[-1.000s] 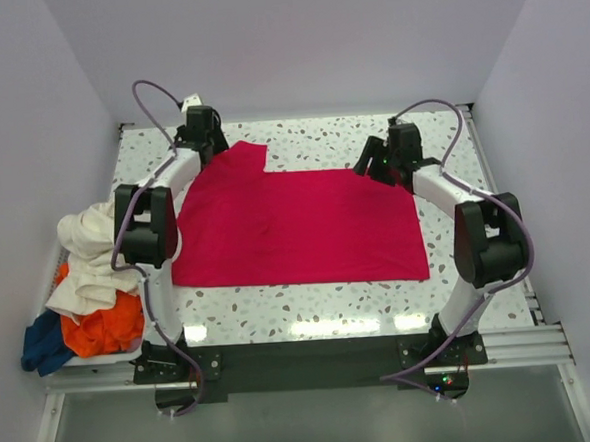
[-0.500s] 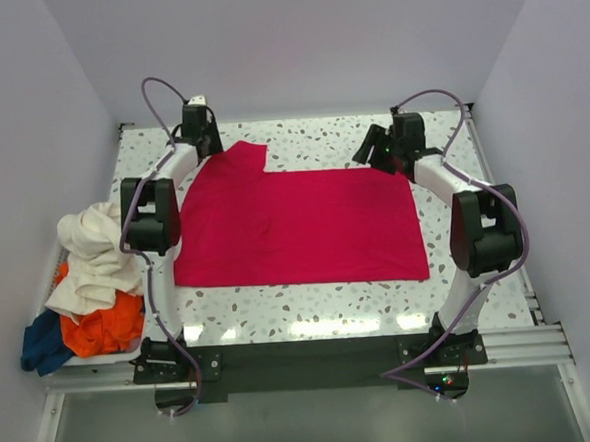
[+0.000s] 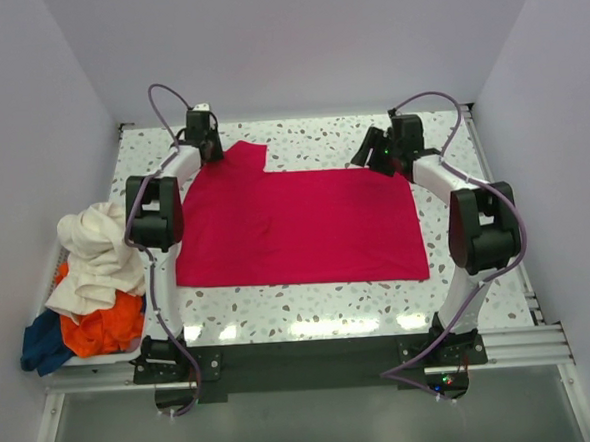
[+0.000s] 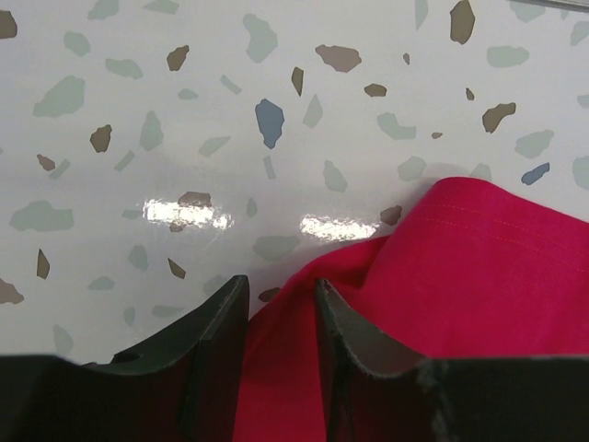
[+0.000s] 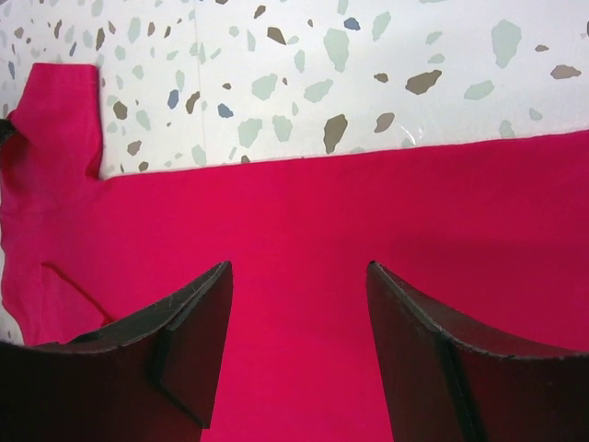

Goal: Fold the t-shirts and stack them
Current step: Fold the tshirt

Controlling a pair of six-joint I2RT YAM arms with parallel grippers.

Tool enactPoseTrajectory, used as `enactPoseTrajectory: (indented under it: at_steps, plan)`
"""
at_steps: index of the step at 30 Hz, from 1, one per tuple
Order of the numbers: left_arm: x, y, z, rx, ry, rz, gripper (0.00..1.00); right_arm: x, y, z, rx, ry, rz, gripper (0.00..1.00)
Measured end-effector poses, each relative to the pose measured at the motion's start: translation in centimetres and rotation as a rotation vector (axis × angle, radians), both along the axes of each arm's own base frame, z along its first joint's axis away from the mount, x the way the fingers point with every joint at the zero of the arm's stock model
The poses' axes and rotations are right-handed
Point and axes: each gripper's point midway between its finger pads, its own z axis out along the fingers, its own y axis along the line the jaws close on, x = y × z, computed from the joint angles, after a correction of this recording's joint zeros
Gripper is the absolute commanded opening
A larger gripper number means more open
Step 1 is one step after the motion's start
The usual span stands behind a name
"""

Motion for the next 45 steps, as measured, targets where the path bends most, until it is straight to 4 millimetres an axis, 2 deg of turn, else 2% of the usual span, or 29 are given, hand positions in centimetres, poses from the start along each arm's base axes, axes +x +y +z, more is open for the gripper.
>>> enactPoseTrajectory:
  at_steps: [8, 19, 29, 39, 45]
  plan:
    - [0.4, 0.0, 0.6, -0.001, -0.016, 0.0, 0.21, 0.0, 0.1, -0.5, 0.001, 0.01, 0.003, 0.63]
    - [1.2, -0.5, 1.6, -0.018, -0.043, -0.016, 0.26, -0.1, 0.1, -0.4, 0.003, 0.01, 0.005, 0.63]
    - [1.2, -0.8, -0.7, -0.028, -0.007, -0.029, 0.26, 0.0, 0.1, -0.4, 0.003, 0.01, 0.005, 0.63]
    - [1.4, -0.5, -0.6, -0.02, -0.015, -0.013, 0.04, -0.1, 0.1, -1.0, 0.006, 0.023, 0.008, 0.63]
    - [1.3, 0.0, -0.1, -0.005, -0.035, 0.013, 0.03, -0.1, 0.1, -0.9, 0.007, 0.022, 0.008, 0.63]
